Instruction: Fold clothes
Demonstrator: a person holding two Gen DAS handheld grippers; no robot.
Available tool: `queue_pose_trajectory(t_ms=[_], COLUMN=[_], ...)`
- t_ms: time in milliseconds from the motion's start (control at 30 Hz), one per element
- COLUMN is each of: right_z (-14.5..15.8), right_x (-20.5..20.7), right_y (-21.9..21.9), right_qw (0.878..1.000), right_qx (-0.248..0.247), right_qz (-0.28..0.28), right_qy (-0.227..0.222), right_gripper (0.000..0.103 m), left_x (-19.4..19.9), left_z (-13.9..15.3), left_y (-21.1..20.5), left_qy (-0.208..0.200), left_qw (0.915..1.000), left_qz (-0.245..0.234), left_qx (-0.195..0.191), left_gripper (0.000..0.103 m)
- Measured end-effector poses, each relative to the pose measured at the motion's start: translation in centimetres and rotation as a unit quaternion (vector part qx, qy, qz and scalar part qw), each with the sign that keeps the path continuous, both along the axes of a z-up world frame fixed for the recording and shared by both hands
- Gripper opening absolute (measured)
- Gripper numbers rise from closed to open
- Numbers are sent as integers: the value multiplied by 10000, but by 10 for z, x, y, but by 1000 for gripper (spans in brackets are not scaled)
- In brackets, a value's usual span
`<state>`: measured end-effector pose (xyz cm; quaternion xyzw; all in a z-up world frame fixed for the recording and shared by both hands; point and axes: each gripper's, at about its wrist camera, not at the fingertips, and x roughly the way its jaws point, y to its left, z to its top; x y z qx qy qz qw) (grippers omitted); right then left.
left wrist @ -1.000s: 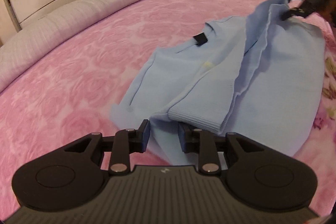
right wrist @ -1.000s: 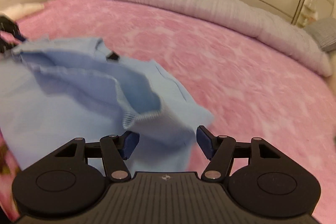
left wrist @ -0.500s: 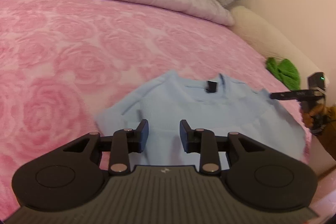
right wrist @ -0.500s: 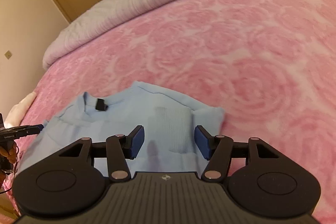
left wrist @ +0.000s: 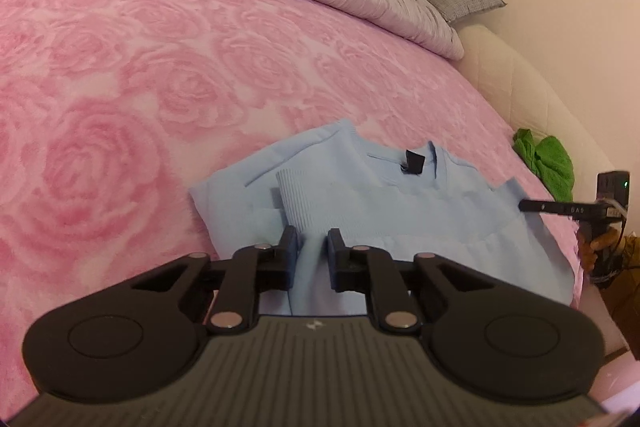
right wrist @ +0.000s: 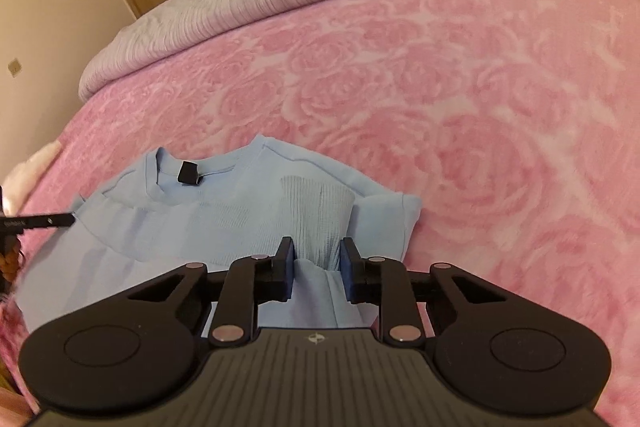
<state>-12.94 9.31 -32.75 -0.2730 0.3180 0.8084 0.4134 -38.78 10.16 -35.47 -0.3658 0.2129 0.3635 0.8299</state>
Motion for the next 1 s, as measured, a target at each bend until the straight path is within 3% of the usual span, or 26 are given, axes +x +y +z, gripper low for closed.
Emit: queue_pose_trajectory(t_ms=[67,133,167,200,233,300,467,567,700,867,1000], right_z=[2,-2,-6,-8,-7,0,32,40,31,12,-1], right_x=[-4,-5,-6,-6,-8,-12,-26,-36,-50,-62,-62], right_y=[-1,2,4,4,1,-7,-27,-25,0,30,49], right_qw=[10000,9998,9996,9996,9998,9993,9913,9850,9844,9845,9860], right_qx=[-27,-163,-247,-249,-136,187,1150,1550,1492,1363,1238], right_qz=[59,-17,-59,-85,-81,-66,91,32,-130,-243,-396], right_qy=[-45,-77,-83,-100,-155,-322,-635,-757,-918,-1076,-1045], right_gripper=[37,37,27,26,22,19,17,16,16,15,15], left_x=[-1,-3,-3,-2,-2,-4,-1,3,2,11,14], left_z=[-3,-7,-7,-7,-5,3,34,41,37,33,24], left_y=[3,5,6,5,3,-2,-30,-32,-7,14,29], left_qy=[-47,-262,-287,-268,-243,-178,225,390,284,431,464], left_qw=[9997,9987,9985,9986,9988,9993,9963,9924,9906,9860,9851], left_qz=[103,200,227,255,271,286,278,366,679,777,887], left_qx=[-199,-390,-406,-385,-332,-136,787,1110,1156,1408,1399], left_gripper=[22,24,24,17,8,5,5,5,5,5,5])
